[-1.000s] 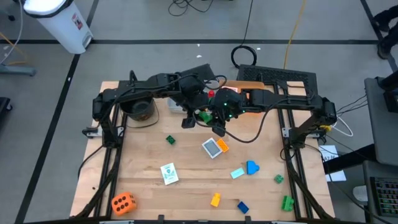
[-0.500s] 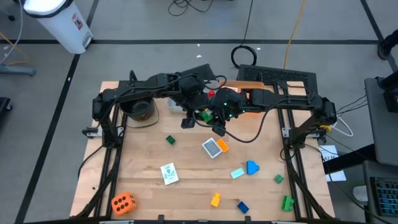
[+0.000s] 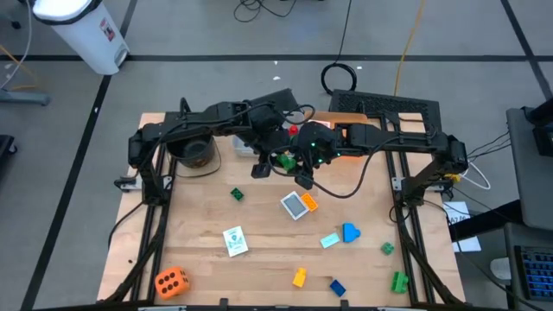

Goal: Pick & Place Toys
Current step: Put the green gamepiece into the right gray bin

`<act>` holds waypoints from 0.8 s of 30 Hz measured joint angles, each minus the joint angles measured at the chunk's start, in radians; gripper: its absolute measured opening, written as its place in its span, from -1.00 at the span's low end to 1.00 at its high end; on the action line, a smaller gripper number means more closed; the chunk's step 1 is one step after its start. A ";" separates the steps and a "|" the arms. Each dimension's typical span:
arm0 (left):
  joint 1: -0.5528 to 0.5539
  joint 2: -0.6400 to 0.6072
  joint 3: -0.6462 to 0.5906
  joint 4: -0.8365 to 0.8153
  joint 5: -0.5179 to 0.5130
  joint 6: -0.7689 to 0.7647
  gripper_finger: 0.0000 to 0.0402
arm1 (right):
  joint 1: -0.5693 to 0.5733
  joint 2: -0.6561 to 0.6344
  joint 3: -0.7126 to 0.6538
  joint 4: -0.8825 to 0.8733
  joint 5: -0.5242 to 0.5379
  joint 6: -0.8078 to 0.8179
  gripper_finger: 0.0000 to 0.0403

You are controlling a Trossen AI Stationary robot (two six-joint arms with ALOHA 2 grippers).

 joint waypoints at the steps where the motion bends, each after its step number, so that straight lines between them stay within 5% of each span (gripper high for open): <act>1: 0.000 0.000 0.000 0.000 0.000 0.000 -0.30 | 0.000 0.000 0.000 0.000 -0.001 0.000 -0.01; 14: 0.007 0.000 0.000 -0.005 -0.016 -0.004 -0.29 | -0.043 -0.014 0.000 -0.015 0.001 0.000 0.43; 24: 0.068 -0.021 -0.001 0.002 -0.008 -0.035 -0.29 | -0.122 -0.097 0.000 -0.078 0.038 -0.061 0.46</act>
